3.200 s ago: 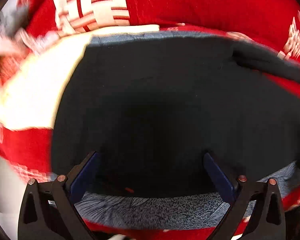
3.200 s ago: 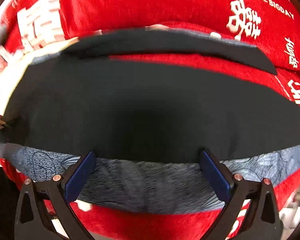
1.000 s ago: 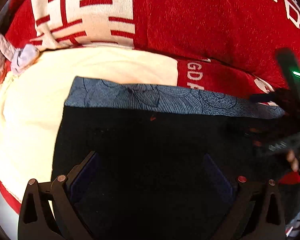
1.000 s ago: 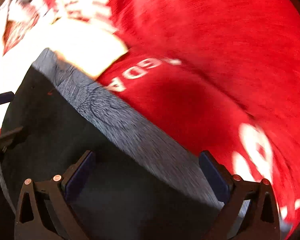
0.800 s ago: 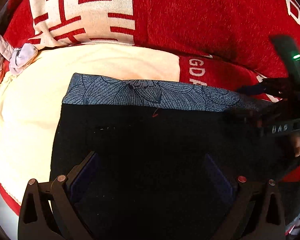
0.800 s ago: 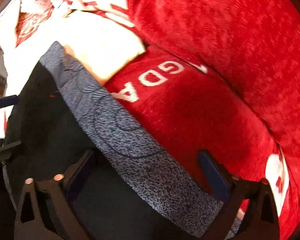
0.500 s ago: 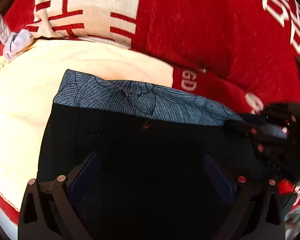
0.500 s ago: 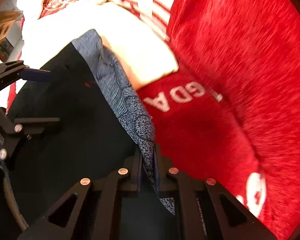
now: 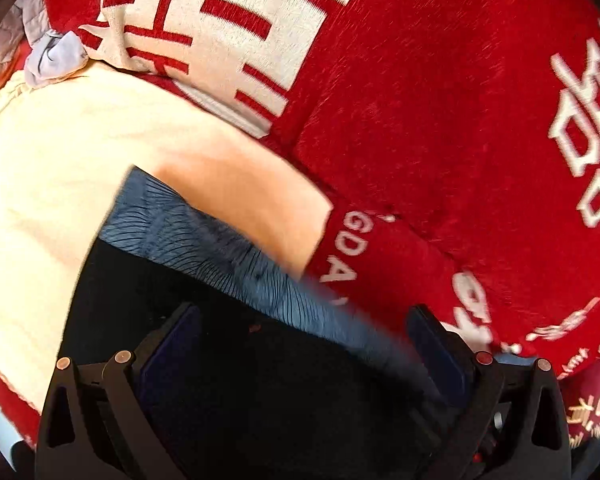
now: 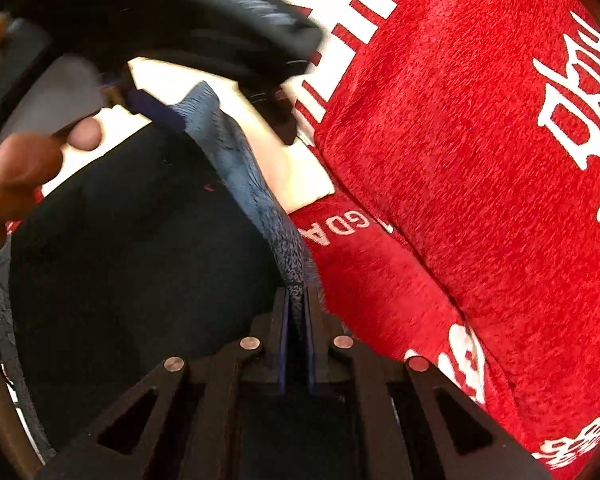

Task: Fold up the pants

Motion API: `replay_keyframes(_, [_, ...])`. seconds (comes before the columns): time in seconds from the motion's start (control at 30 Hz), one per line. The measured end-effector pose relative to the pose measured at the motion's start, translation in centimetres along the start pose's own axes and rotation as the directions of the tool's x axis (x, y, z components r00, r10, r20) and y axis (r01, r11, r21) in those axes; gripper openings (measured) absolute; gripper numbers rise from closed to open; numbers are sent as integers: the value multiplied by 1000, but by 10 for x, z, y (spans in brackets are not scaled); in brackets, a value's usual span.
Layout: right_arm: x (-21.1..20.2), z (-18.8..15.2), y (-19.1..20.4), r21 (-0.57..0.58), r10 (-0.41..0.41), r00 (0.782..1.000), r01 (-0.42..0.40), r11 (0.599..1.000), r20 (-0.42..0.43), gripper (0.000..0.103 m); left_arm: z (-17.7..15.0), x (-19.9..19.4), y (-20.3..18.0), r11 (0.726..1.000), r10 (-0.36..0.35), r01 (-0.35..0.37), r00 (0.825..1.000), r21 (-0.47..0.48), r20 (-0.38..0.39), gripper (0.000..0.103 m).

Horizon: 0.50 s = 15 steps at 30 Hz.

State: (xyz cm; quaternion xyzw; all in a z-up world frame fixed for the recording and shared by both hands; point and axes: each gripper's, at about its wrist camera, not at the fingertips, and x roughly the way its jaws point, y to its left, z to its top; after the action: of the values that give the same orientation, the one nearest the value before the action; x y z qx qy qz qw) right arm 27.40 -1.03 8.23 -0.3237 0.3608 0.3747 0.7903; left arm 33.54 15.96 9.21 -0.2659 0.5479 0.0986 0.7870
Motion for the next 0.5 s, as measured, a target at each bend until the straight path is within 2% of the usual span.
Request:
replay_keyframes(0.13, [5, 1, 16, -47, -10, 1000, 10, 999, -8, 4, 6, 23, -7, 997, 64, -63, 998, 50, -9, 103])
replay_keyframes(0.17, [10, 0, 17, -46, -7, 1000, 6, 999, -23, 4, 8, 34, -7, 995, 78, -76, 997, 67, -26, 98])
replay_keyframes(0.2, [16, 0, 16, -37, -5, 999, 3, 999, -38, 4, 8, 47, -6, 990, 123, -119, 991, 76, -55, 88])
replay_keyframes(0.23, [20, -1, 13, -23, 3, 998, -5, 1000, -56, 4, 8, 61, -2, 984, 162, -154, 982, 89, -93, 67])
replay_keyframes(0.3, [23, -2, 5, 6, 47, 995, -47, 999, -82, 5, 5, 78, 7, 988, 144, -132, 976, 79, -164, 64])
replay_keyframes(0.37, [25, -5, -11, 49, 77, 993, -72, 996, -95, 23, 4, 76, 18, 994, 98, -91, 982, 55, -159, 65])
replay_keyframes(0.4, [26, -7, -21, 71, 88, 991, -81, 994, -100, 63, 4, 69, 24, 997, 78, -73, 988, 41, -136, 67])
replay_keyframes(0.43, [27, -8, -34, 90, 95, 991, -87, 992, -90, 96, 4, 61, 29, 998, 62, -59, 992, 31, -112, 80])
replay_keyframes(0.47, [29, -9, -49, 109, 110, 993, -103, 989, -54, 99, 4, 56, 33, 998, 55, -53, 994, 26, -92, 96])
replay_keyframes(0.5, [35, -7, -59, 119, 130, 990, -124, 985, -49, 99, 5, 46, 38, 999, 53, -52, 998, 11, -46, 100])
